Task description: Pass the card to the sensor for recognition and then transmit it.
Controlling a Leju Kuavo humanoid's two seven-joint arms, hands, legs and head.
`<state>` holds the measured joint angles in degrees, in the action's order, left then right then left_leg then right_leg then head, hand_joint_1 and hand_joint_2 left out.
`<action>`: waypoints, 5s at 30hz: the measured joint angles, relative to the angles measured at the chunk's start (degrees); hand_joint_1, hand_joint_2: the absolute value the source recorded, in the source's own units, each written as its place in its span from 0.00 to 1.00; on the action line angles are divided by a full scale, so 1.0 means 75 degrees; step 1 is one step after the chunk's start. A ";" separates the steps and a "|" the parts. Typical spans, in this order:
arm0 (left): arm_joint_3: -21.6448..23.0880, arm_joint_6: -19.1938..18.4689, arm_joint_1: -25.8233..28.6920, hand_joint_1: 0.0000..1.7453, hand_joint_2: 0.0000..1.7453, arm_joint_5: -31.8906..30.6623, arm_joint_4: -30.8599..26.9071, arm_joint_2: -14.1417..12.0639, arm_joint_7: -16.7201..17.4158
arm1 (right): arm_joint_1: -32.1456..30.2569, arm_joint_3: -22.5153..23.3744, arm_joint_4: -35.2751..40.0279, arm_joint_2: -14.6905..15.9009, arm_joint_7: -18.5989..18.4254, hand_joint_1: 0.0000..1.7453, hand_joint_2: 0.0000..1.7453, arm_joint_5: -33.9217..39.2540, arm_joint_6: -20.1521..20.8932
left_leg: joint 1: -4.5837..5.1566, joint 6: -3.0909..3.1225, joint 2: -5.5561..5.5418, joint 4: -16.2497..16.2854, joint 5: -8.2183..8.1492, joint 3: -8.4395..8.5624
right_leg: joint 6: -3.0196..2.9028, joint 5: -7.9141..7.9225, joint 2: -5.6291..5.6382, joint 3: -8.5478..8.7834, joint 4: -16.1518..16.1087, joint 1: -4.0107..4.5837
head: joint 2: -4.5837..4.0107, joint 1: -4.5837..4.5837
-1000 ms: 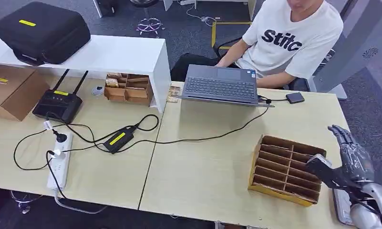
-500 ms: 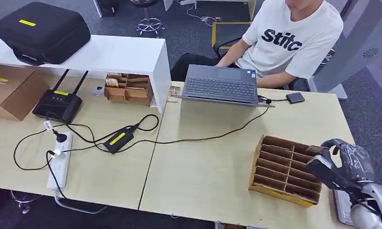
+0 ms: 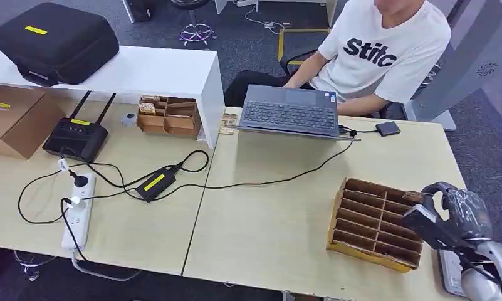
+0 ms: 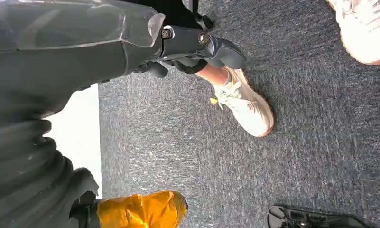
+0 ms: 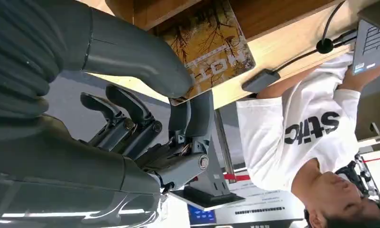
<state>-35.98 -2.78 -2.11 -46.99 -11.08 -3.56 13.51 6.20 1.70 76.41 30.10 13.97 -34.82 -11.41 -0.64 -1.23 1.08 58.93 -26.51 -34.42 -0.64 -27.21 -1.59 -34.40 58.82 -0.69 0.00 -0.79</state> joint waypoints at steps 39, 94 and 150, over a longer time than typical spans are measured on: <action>0.0204 -0.0408 -0.0730 0.00 1.00 -0.1612 0.0000 0.0224 0.0245 | 0.7963 -0.4684 -0.4186 -0.3911 -0.2267 1.00 1.00 -0.1108 0.0580 | -0.0009 -0.0027 0.0015 -0.0006 0.0061 -0.0007 | -0.0021 0.0039 0.0018 -0.0020 0.0027 0.0013 | 0.0000 0.0000; -0.0589 -0.0128 -0.0150 0.00 1.00 -0.1122 0.0000 0.0096 -0.0169 | 0.1993 0.2036 -0.2993 -0.1466 0.2052 0.00 1.00 0.7380 0.4010 | -0.0005 0.0020 -0.0047 0.0000 0.0017 -0.0031 | 0.0018 0.0015 -0.0047 0.0004 -0.0031 0.0010 | 0.0000 0.0003; -0.1163 -0.0079 -0.0202 0.00 1.00 -0.1772 0.0000 0.0207 0.0076 | -0.0133 0.7743 -0.7936 -0.3179 0.0460 0.00 1.00 0.8221 -0.0082 | -0.0009 0.0013 -0.0006 -0.0010 -0.0014 0.0000 | 0.0012 -0.0010 -0.0012 0.0013 -0.0030 0.0014 | 0.0000 0.0000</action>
<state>-44.70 -3.37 -3.62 -60.28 -11.08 -2.01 14.08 5.20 59.78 16.90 6.25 17.42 26.84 -12.02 -0.71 -1.13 1.04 58.85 -26.62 -34.41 -0.55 -27.28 -1.68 -34.31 58.59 -0.59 0.00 -0.79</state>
